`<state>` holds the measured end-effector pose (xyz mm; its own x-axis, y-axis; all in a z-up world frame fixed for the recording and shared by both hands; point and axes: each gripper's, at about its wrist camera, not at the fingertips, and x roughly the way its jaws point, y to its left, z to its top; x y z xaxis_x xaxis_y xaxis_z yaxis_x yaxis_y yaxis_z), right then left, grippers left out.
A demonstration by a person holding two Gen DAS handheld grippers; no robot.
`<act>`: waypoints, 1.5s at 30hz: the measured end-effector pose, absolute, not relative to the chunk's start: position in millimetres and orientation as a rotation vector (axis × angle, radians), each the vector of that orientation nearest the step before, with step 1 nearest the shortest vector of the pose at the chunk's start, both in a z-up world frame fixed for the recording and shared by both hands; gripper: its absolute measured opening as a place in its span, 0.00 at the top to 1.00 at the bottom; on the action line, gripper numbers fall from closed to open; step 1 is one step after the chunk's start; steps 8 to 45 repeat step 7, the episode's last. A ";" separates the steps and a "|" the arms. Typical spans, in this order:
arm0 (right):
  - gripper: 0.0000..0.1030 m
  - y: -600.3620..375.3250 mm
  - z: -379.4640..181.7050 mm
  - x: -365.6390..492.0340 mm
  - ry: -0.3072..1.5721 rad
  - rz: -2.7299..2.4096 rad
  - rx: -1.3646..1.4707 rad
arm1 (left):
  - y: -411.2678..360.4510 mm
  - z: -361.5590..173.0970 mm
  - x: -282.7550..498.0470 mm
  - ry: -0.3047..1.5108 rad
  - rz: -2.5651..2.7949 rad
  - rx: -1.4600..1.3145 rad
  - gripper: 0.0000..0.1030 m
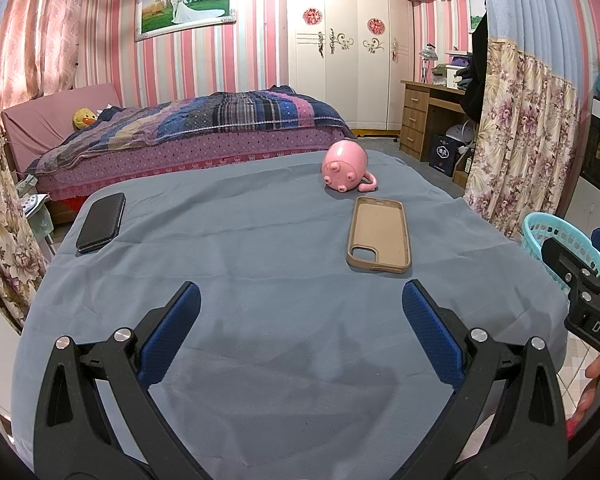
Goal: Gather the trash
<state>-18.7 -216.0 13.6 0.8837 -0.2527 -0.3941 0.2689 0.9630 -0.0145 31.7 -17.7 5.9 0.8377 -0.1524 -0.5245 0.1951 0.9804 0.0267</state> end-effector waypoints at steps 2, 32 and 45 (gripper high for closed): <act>0.04 -216.2 13.6 -18.9 0.405 -0.271 0.041 | -18.0 8.1 31.3 0.544 -0.188 0.076 0.05; 0.04 -216.2 13.5 -18.8 0.404 -0.271 0.041 | -18.5 9.6 32.1 0.551 -0.199 0.071 0.05; 0.04 -216.2 13.5 -18.8 0.404 -0.271 0.041 | -18.5 9.6 32.1 0.551 -0.199 0.071 0.05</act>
